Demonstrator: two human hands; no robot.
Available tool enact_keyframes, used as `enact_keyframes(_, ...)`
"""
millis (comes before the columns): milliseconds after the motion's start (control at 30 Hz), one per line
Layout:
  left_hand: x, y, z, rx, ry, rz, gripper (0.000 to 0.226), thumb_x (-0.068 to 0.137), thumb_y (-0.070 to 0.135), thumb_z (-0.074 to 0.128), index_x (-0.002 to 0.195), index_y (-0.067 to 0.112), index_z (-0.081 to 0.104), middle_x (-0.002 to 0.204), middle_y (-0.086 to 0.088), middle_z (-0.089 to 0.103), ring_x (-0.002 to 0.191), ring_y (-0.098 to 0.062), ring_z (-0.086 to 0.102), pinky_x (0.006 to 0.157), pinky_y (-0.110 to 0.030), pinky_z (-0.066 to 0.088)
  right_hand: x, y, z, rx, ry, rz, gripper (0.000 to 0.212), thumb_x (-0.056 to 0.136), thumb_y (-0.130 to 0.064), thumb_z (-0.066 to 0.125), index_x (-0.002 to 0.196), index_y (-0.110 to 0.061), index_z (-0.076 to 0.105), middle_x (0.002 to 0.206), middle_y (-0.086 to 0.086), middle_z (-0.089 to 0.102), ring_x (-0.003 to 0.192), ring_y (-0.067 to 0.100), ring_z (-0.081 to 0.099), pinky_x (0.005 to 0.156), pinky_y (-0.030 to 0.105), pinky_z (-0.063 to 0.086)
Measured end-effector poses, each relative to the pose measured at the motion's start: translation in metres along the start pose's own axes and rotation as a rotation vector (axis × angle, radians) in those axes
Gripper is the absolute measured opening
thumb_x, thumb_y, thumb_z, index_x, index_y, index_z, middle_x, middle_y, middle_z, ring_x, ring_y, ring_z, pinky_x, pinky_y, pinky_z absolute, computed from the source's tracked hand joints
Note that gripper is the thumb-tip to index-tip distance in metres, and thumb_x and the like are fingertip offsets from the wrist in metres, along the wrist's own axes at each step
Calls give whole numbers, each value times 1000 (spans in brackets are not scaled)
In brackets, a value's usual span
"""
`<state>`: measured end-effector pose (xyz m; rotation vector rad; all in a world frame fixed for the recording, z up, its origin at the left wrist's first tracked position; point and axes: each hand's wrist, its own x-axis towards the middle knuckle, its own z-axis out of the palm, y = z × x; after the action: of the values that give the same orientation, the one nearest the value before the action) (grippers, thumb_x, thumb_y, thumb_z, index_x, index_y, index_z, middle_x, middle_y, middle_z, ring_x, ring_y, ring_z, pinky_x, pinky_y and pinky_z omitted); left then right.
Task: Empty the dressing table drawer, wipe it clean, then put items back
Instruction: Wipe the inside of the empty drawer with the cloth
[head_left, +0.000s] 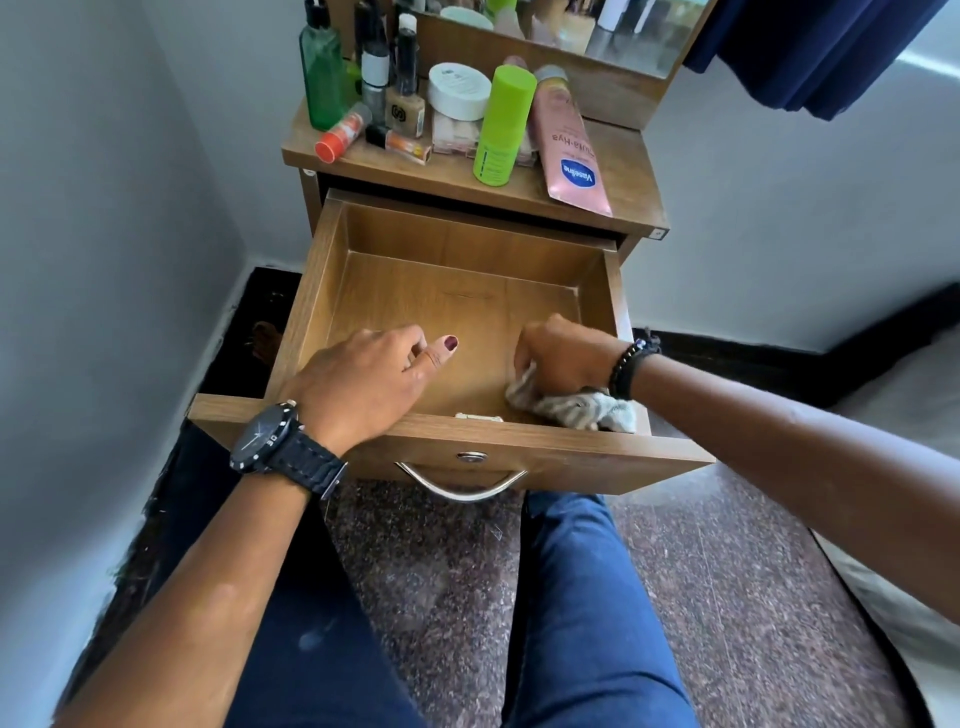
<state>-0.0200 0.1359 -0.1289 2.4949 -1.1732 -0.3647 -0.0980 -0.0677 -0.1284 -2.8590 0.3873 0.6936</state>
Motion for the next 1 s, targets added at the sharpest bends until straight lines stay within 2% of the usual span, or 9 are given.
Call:
enact_keyframes(133,0,-2,2,20,24,-21,48,90,61,20,97,26,53,82,1,66,52,-14,57,37,-20,32,32,14,-17,-98,333,182,21,92,-2,50,111,-1,58,113,19,61,102,35,62,81,37,50)
enact_keyframes(233,0,-2,1,31,30,-44,46,91,60,23,98,27,54,86,2,67,60,-15,61,40,-21,37,45,17,-22,-198,370,222,26,94,-1,48,119,0,55,119,22,58,108,37,59,87,40,49)
enact_keyframes(400,0,-2,2,39,37,-55,42,93,57,27,98,26,54,86,3,67,65,-15,64,43,-22,41,27,7,-17,-268,266,191,27,97,-10,46,121,-1,54,123,16,57,112,30,58,88,32,48)
enact_keyframes(467,0,-3,3,37,43,-51,41,92,58,27,98,27,54,84,4,67,63,-14,63,45,-24,45,3,-3,-11,-325,127,160,28,98,-10,41,122,-1,53,124,14,57,112,26,58,87,28,48)
enact_keyframes(567,1,-4,4,31,55,-60,40,92,57,29,99,27,54,86,4,67,66,-14,64,50,-29,51,-22,-11,-3,-283,-180,93,23,95,-9,49,114,0,56,116,15,60,94,25,59,74,25,47)
enact_keyframes(700,2,-6,6,37,60,-59,39,92,57,30,99,27,54,88,3,69,66,-14,65,53,-32,56,-20,-12,-4,-279,-285,58,24,94,-18,54,111,-1,59,114,14,62,87,20,52,73,26,43)
enact_keyframes(800,2,-6,7,32,66,-64,38,93,56,30,99,27,54,87,4,68,68,-14,65,53,-31,55,-4,-6,-2,-270,-178,95,19,92,-18,58,102,-3,59,114,14,61,95,26,58,77,29,48)
enact_keyframes(900,2,-5,7,37,71,-69,37,93,55,31,97,27,54,86,4,68,65,-13,64,49,-28,52,19,9,-4,-307,162,188,23,96,-9,45,112,-2,60,115,16,61,105,30,60,83,35,51)
enact_keyframes(1000,2,-6,8,48,69,-76,36,93,54,32,97,26,54,87,5,68,65,-13,63,47,-25,48,39,23,-6,-406,357,99,25,95,-5,40,112,-3,58,108,19,63,107,33,54,85,41,48)
